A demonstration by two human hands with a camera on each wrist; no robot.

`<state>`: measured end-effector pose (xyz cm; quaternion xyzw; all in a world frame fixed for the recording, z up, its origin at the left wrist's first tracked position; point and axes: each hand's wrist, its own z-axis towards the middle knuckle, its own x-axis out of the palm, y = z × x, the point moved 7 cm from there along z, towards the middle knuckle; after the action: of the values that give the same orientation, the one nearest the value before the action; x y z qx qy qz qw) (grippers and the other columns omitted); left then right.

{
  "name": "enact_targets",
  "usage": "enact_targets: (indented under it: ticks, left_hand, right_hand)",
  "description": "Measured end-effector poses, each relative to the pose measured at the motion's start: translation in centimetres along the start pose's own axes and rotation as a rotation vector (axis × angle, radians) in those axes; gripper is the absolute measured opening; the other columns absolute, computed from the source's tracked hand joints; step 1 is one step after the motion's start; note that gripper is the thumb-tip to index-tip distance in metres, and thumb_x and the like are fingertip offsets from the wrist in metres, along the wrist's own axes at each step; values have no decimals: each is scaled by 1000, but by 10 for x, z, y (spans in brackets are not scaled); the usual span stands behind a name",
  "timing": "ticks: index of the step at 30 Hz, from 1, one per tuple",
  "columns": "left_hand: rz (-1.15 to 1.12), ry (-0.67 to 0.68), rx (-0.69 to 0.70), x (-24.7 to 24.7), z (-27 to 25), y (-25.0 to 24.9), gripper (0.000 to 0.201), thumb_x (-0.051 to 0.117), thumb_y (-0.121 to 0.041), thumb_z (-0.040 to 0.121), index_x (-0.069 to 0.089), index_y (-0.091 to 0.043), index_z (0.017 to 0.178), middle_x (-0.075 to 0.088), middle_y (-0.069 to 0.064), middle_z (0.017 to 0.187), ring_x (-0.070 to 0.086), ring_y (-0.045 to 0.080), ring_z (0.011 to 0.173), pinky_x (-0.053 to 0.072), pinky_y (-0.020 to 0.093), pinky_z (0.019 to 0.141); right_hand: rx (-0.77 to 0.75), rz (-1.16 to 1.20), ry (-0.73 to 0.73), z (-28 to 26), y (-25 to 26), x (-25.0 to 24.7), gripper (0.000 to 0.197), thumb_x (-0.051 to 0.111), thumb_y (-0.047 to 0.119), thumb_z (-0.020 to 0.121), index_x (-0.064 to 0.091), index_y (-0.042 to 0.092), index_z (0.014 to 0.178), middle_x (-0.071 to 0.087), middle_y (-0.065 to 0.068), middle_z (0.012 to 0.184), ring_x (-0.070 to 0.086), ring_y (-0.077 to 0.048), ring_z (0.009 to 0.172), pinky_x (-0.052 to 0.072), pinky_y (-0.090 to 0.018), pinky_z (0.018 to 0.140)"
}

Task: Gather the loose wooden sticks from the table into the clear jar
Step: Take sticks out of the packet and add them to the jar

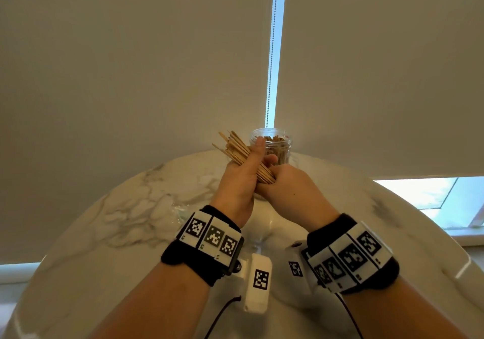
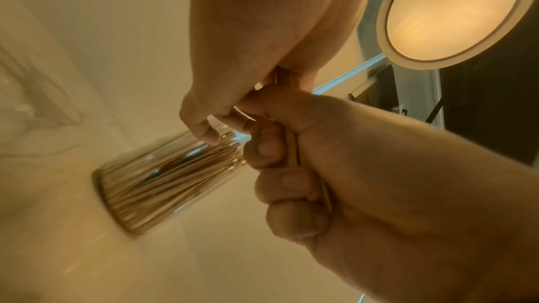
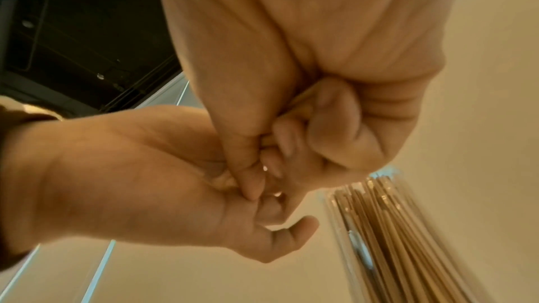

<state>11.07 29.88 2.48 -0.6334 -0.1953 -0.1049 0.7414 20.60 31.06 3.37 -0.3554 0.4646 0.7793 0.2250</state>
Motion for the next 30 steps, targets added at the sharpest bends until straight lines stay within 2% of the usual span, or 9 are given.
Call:
enact_targets:
  ticks: [4, 9, 11, 15, 19, 22, 25, 27, 30]
  left_hand:
    - [-31, 8, 36, 2, -2, -2, 18, 70, -29, 91, 65, -12, 86, 65, 8, 83, 63, 16, 73, 52, 32, 76]
    - [-327, -238, 72, -30, 5, -26, 43, 62, -52, 90, 57, -20, 118, 75, 9, 107, 73, 24, 98, 57, 42, 83]
    - [-293, -199, 16, -32, 9, -31, 44, 49, -53, 97, 60, -16, 118, 75, 10, 107, 72, 27, 100, 56, 43, 84]
    - [-16, -44, -140, -7, 1, -15, 44, 39, -34, 105, 69, -3, 112, 75, 13, 104, 72, 27, 96, 58, 40, 85]
    - [27, 43, -181, 4, -5, -14, 33, 51, -25, 103, 65, 0, 120, 74, 17, 109, 73, 27, 94, 61, 42, 80]
    - [21, -143, -29, -11, 0, -20, 36, 70, -14, 91, 57, -12, 124, 73, 13, 108, 74, 26, 93, 62, 44, 78]
    - [53, -346, 133, -27, -4, -39, 35, 72, -37, 88, 60, -21, 116, 74, 4, 103, 74, 20, 92, 59, 44, 84]
    - [37, -273, 26, -21, -3, -37, 41, 52, -54, 96, 65, -19, 114, 77, 1, 98, 73, 20, 96, 56, 43, 89]
    - [251, -114, -114, -5, -5, -21, 52, 38, -51, 103, 75, -15, 105, 78, 1, 95, 72, 21, 98, 56, 41, 91]
  right_hand:
    - [-25, -133, 43, 2, -4, -2, 26, 57, 38, 94, 68, 18, 82, 61, 1, 67, 60, -16, 62, 39, -25, 52]
    - [-15, -241, 51, 5, -17, -23, 25, 57, 38, 92, 68, 21, 78, 61, 2, 64, 59, -13, 59, 38, -24, 51]
    - [-50, -300, 53, 5, -15, -25, 23, 58, 39, 91, 69, 23, 79, 61, 3, 65, 59, -12, 60, 39, -24, 52]
    - [-62, -444, 5, 4, -10, -17, 21, 58, 44, 89, 64, 26, 81, 58, 6, 66, 56, -12, 59, 38, -25, 51]
    - [38, -429, 32, 3, -18, -24, 25, 58, 48, 87, 65, 24, 80, 57, 5, 66, 59, -18, 64, 42, -27, 56]
    - [32, -403, 41, 2, -15, -26, 26, 59, 44, 87, 60, 25, 69, 57, 5, 63, 59, -17, 61, 38, -26, 52]
    - [9, -373, 61, 3, -11, -22, 26, 59, 43, 87, 61, 26, 67, 59, 5, 63, 59, -16, 60, 39, -26, 51]
    - [-8, -389, 58, 3, -10, -22, 26, 61, 49, 86, 66, 26, 74, 60, 5, 64, 59, -14, 60, 40, -26, 51]
    - [-37, -520, 2, 0, -5, -25, 31, 61, 55, 85, 64, 25, 84, 57, 5, 69, 56, -16, 62, 37, -26, 51]
